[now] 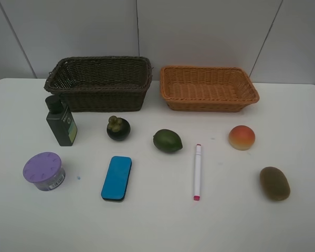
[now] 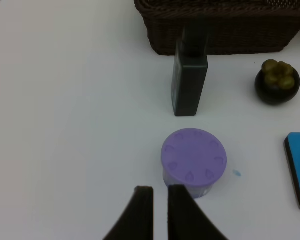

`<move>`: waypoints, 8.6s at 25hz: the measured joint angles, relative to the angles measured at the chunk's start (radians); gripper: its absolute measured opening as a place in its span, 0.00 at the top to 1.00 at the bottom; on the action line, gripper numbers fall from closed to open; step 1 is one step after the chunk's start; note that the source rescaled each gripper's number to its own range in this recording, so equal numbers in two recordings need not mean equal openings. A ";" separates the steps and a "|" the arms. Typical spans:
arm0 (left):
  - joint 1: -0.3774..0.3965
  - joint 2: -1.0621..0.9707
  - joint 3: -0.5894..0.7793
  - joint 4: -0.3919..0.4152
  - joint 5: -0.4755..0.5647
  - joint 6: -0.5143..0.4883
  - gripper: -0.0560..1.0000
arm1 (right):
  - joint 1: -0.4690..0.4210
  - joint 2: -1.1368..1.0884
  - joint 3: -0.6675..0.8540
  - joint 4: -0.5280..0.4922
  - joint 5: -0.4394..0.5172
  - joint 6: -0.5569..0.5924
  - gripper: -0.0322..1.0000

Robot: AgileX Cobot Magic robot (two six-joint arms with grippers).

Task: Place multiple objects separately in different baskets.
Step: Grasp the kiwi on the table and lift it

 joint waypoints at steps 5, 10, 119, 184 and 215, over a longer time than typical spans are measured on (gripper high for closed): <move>0.000 0.000 0.000 0.000 0.000 0.000 0.95 | 0.000 0.000 0.000 0.000 0.000 0.000 0.01; 0.000 0.000 0.000 0.000 0.000 -0.006 0.95 | 0.000 0.000 0.000 0.000 0.000 0.000 0.01; 0.000 0.000 0.000 0.000 0.000 0.000 0.95 | 0.000 0.000 0.000 0.000 0.000 0.000 0.01; 0.000 0.000 0.000 0.000 0.000 0.000 0.95 | 0.000 0.000 0.000 0.000 0.000 0.000 0.01; 0.000 0.000 0.000 0.000 0.000 -0.006 0.95 | 0.000 0.000 0.000 0.000 0.000 0.000 0.01</move>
